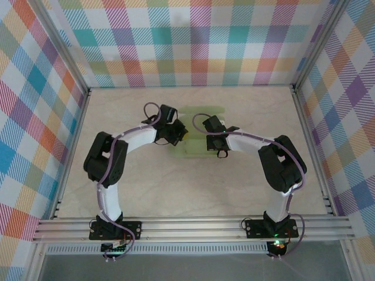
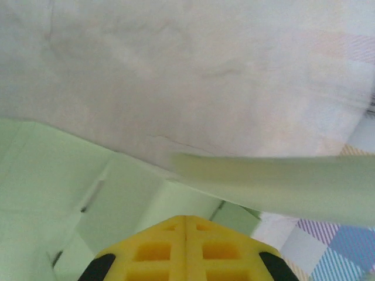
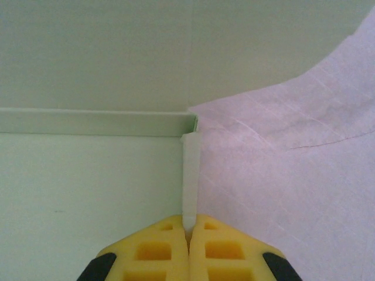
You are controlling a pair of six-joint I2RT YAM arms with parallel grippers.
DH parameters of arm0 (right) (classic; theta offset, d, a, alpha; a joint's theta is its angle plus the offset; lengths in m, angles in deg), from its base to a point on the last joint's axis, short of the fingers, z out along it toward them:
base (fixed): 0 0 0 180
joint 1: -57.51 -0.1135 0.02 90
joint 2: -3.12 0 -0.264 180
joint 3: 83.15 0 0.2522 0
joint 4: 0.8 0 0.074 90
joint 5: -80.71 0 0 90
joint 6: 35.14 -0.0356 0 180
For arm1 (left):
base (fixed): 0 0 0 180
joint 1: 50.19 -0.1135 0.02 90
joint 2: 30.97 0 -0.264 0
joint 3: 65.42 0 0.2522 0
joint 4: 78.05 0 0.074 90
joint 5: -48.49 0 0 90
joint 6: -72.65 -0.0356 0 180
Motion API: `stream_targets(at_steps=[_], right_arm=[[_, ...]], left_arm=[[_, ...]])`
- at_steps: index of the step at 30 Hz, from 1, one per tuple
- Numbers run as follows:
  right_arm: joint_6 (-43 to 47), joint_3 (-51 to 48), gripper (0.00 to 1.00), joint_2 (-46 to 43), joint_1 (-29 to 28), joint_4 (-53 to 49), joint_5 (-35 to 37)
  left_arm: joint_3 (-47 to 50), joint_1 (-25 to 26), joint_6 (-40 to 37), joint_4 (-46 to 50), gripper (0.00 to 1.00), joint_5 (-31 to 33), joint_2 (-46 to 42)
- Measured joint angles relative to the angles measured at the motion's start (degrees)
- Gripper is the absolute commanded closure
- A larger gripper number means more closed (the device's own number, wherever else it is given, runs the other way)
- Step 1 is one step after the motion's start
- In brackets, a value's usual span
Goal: Fold the paper box
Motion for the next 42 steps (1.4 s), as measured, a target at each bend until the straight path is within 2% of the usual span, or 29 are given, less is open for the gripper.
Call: stream_targets(at_steps=[4, 9, 13, 16, 18, 22, 26, 30, 36, 38, 41, 42], right_arm=[[0.0, 0.0, 0.99, 0.0, -0.07, 0.0, -0.04], [0.0, 0.0, 0.99, -0.07, 0.13, -0.02, -0.59], [-0.04, -0.39, 0.99, -0.96, 1.22, -0.2, -2.6], [-0.48, -1.42, 1.0, -3.06, 2.25, -0.52, -5.42], [-0.87, -1.9, 1.0, -4.76, 3.15, -0.48, -7.78], [-1.97, -2.34, 1.0, -8.46, 4.96, 0.52, -12.81], [-3.8, -3.82, 1.0, -11.61, 7.13, 3.26, -18.34], [-6.56, -6.03, 1.0, -13.97, 9.46, 6.23, -24.92], [-8.74, -7.02, 1.0, -15.04, 11.08, 8.98, -30.6], [-9.31, -7.32, 1.0, -15.17, 11.23, 9.7, -31.69], [-9.51, -7.58, 1.0, -15.19, 11.28, 10.03, -32.63], [-9.51, -7.61, 1.0, -15.19, 11.3, 10.03, -32.72]], left_arm=[[1.66, -1.97, -6.03, 2.4, 0.87, 2.91, -7.69], [9.44, -6.95, -10.95, 4.5, 0.73, 5.64, -18.47], [18.23, -14.47, -12.85, 3.06, 0.54, 5.64, -23.69], [24.28, -19.08, -13.75, 0.68, 0.29, 4.7, -24.7], [27.52, -19.63, -13.77, -1.73, 0.17, 3.32, -25.03], [32.57, -19.45, -12.63, -9.81, 0.05, -1.77, -25.38], [35.56, -18.97, -11.32, -18.71, 0.0, -5.77, -25.33], [35.91, -17.25, -10.6, -25.68, 0.0, -9.57, -24.46], [35.43, -13.94, -10.82, -31.69, 0.0, -13.94, -23.8], [34.56, -12.87, -10.91, -32.15, 0.06, -14.93, -23.8], [32.94, -10.93, -12.22, -32.11, 0.25, -15.87, -23.8], [32.61, -10.47, -12.0, -32.22, 0.28, -16.11, -23.8]])
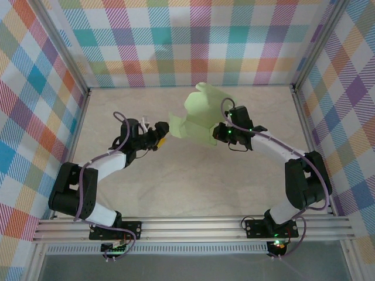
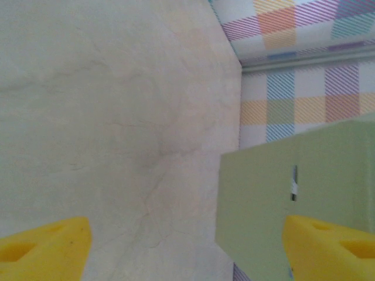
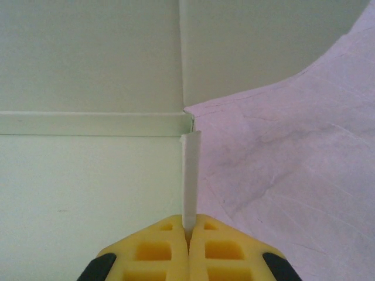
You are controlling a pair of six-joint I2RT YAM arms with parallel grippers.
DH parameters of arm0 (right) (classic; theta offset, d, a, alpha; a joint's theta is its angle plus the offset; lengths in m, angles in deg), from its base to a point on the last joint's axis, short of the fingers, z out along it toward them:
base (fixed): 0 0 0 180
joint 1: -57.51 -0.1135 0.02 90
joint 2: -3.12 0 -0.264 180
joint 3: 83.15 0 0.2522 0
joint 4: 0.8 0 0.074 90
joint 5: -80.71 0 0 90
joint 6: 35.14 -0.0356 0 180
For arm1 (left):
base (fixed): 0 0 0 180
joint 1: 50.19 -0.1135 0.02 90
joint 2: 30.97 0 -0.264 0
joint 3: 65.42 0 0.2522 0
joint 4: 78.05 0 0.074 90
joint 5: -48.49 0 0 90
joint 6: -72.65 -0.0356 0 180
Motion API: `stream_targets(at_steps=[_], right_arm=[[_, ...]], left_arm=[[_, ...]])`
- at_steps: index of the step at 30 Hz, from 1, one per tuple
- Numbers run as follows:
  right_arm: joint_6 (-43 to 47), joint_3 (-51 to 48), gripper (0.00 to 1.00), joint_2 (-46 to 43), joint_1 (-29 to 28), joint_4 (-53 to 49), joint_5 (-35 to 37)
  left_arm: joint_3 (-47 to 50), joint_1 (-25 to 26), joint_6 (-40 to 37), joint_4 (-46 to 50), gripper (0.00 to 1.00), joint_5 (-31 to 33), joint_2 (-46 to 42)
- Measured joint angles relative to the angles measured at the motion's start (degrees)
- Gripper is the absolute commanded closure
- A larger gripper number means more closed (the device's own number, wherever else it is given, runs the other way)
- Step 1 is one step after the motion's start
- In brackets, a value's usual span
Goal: Fold the paper box
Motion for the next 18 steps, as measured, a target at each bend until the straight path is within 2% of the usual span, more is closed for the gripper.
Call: stream_targets(at_steps=[10, 18], right_arm=[[1.62, 0.02, 1.0, 0.09, -0.13, -1.77, 2.23], [4.59, 0.52, 0.99, 1.2, -1.62, -5.01, 7.3]], left_arm=[[-2.16, 1.22, -1.66, 1.84, 0.54, -0.48, 0.0], [-4.28, 2.99, -3.39, 5.42, 0.62, -0.48, 0.0]])
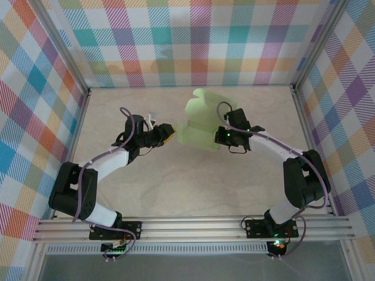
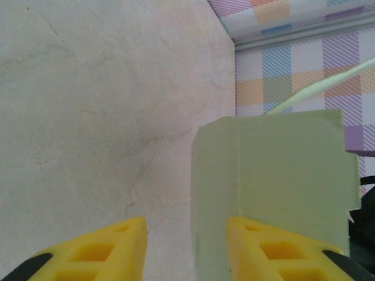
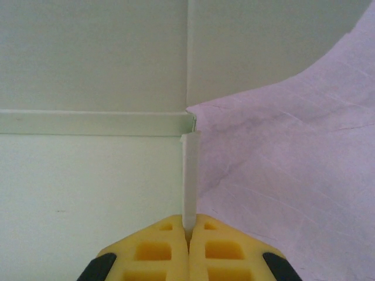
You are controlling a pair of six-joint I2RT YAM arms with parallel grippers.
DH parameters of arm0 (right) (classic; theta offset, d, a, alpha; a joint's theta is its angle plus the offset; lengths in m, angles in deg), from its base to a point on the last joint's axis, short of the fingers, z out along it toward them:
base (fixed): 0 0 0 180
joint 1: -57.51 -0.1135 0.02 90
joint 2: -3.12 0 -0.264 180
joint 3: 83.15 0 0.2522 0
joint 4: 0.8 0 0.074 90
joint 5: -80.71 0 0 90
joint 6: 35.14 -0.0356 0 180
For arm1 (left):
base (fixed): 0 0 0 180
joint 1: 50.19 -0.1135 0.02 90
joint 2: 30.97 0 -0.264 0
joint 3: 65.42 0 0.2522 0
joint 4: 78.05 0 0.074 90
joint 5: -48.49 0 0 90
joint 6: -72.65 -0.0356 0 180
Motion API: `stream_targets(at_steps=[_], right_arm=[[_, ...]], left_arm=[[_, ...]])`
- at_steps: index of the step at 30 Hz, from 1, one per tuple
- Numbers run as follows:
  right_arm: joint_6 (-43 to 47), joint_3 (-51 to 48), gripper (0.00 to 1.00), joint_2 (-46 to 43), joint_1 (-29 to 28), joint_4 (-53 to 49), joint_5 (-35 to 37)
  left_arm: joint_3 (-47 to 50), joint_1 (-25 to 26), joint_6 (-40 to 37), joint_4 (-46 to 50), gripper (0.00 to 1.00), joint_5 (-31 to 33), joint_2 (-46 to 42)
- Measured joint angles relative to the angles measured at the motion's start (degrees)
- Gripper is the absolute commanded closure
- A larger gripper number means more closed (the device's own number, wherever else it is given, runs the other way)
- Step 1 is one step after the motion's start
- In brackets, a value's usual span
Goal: Fold the paper box
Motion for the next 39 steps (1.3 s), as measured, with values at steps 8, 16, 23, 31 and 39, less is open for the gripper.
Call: stream_targets(at_steps=[8, 16, 23, 31, 39], right_arm=[[2.03, 2.19, 0.99, 1.42, -1.66, -2.45, 3.39], [3.28, 3.02, 0.99, 3.08, -2.78, -4.17, 5.99], [4.24, 4.13, 0.99, 4.28, -3.41, -5.6, 7.54], [4.81, 4.55, 0.99, 4.68, -3.74, -7.17, 9.97], [5.66, 4.85, 0.99, 5.62, -4.02, -8.17, 11.37]], left_arm=[[-2.1, 2.69, -0.07, 0.61, 0.68, 0.0, 1.95], [-2.45, 4.04, -0.61, 1.25, 0.72, -0.02, 4.0], [-4.07, 5.57, -0.87, 1.22, 0.77, -0.07, 7.67], [-5.44, 6.43, -1.29, 1.9, 0.78, -0.02, 11.5], [-6.73, 7.21, -3.23, 5.27, 0.82, 0.48, 13.51]])
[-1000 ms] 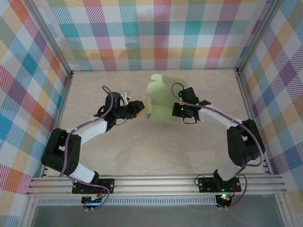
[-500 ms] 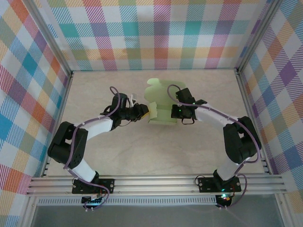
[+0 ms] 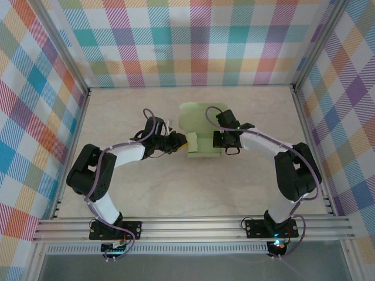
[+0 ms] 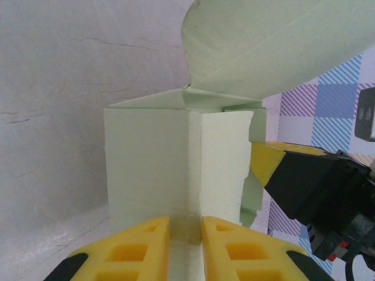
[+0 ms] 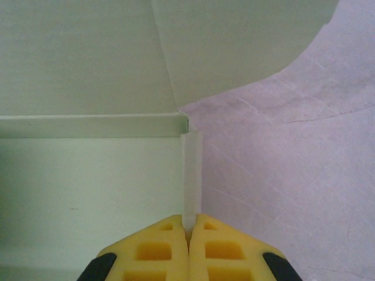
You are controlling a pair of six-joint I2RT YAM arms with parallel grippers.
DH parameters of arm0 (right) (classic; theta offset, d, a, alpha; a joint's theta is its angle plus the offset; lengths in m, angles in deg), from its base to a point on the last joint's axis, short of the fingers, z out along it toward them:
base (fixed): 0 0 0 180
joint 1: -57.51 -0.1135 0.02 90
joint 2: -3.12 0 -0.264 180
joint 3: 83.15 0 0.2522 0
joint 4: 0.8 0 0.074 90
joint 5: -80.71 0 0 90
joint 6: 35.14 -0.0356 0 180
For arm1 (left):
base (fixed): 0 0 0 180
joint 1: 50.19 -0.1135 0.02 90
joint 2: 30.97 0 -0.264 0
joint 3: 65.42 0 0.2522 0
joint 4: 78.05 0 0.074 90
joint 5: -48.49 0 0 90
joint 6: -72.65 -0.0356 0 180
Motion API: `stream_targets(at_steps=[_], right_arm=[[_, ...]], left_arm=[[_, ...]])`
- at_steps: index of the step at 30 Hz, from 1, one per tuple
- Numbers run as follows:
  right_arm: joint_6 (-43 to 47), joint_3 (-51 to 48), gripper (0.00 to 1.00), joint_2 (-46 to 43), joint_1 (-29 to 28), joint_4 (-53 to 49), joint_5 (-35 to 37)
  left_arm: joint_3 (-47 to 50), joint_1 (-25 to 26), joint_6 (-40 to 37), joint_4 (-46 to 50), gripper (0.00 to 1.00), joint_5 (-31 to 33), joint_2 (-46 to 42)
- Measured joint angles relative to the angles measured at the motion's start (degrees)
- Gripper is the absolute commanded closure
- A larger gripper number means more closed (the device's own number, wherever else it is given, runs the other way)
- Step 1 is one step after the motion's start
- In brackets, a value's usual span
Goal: Fold the paper box
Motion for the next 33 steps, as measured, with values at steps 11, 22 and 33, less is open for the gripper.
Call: stream_targets(at_steps=[11, 22, 33], right_arm=[[0.0, 0.0, 0.99, 1.05, -0.09, -0.15, 0.22], [-0.04, 0.0, 0.99, 1.49, -0.07, 0.07, 0.87], [-0.28, 0.0, 1.0, 3.45, 0.0, 0.22, 1.95]], left_arm=[[-0.11, 0.39, -1.07, 1.11, 0.82, 0.22, 5.09], [-3.19, 0.85, -2.34, 3.72, 0.81, 1.05, 7.13], [-6.99, 1.22, -2.78, 8.52, 0.81, 1.68, 8.87]])
